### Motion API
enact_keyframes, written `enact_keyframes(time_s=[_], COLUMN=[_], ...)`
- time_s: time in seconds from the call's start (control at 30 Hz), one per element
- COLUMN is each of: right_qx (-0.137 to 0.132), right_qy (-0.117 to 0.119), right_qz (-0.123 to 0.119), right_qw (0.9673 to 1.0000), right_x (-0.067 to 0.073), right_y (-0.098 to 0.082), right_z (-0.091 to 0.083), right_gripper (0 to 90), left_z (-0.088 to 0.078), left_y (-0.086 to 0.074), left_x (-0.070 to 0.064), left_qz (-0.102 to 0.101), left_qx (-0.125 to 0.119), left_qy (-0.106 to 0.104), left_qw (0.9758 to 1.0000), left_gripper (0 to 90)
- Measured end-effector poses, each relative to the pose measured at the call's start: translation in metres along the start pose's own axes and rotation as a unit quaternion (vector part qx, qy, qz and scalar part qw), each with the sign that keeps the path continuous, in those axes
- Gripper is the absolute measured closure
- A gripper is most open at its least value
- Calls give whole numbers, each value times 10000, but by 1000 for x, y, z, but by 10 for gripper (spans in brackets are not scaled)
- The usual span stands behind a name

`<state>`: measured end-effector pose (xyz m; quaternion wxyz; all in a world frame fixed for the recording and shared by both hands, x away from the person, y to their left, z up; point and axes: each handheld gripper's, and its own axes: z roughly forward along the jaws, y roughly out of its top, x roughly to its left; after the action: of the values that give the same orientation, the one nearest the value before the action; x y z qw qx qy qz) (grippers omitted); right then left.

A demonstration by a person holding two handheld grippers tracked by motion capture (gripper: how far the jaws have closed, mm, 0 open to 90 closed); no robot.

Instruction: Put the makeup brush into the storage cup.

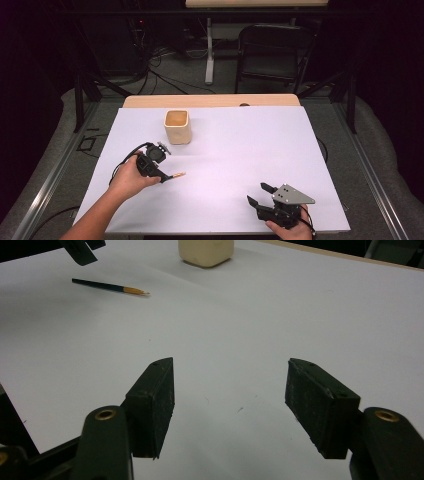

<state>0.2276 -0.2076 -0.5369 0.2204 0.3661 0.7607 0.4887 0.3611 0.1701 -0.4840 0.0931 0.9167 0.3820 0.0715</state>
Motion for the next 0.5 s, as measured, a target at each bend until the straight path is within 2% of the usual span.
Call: enact_keyframes(time_s=[0.2,0.3,0.5], right_qx=[6,7,17], right_qy=[7,14,17], right_qz=[2,5,18], right_qw=[10000,10000,10000], right_x=[0,0,0], right_y=[0,0,0], right_z=[0,0,1], right_gripper=[362,362,362], left_z=[5,7,11], left_y=[2,4,6], left_x=[2,1,-1], left_qz=[15,34,142], left_qx=[82,87,79], left_qy=[11,-69,-64], left_qw=[10000,9999,9998], left_gripper=[451,457,481])
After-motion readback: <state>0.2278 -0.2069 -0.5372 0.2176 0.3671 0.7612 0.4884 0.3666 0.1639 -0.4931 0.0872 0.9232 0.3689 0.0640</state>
